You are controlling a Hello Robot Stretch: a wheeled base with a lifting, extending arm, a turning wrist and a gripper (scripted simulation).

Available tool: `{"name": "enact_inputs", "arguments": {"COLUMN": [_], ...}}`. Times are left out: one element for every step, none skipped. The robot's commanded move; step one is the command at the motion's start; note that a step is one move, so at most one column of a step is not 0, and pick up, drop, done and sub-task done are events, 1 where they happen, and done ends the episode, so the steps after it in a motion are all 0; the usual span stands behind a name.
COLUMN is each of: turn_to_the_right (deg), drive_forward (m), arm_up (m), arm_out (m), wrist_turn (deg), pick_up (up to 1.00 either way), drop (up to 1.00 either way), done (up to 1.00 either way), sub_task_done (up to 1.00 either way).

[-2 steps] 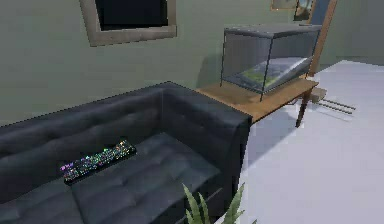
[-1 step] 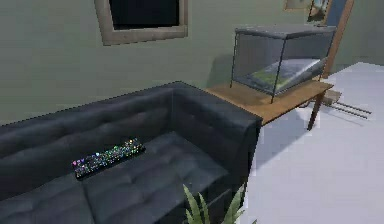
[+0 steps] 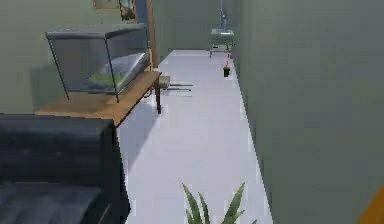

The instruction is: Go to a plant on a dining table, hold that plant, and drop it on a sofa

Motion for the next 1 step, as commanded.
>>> {"name": "enact_inputs", "arguments": {"turn_to_the_right": [45.0], "drive_forward": [0.00], "arm_up": [0.00], "arm_out": [0.00], "wrist_turn": [0.0], "pick_up": [0.00], "drop": [0.00], "done": [0.00], "sub_task_done": [0.00]}}
